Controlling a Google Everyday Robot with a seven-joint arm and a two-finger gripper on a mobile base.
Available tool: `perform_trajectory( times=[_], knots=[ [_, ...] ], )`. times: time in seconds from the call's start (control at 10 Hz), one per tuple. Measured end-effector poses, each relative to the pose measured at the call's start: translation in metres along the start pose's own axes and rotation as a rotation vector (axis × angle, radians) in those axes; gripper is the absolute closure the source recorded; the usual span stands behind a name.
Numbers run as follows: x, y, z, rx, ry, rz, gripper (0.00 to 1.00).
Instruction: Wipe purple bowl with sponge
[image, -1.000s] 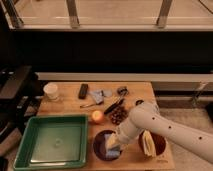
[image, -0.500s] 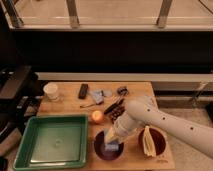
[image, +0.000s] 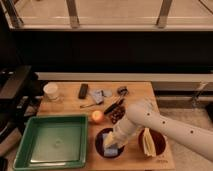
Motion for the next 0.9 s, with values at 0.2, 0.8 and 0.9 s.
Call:
perform_trajectory(
  times=[0.2,0.8,0.9],
  knots=[
    [-0.010,0.018,-0.010,-0.016,0.007,0.050,0.90],
    [0.018,0.002,-0.012,-0.027,0.002,-0.010,0.90],
    [0.019,-0.010,-0.004,-0.022,-0.014,-0.035,0.90]
  ],
)
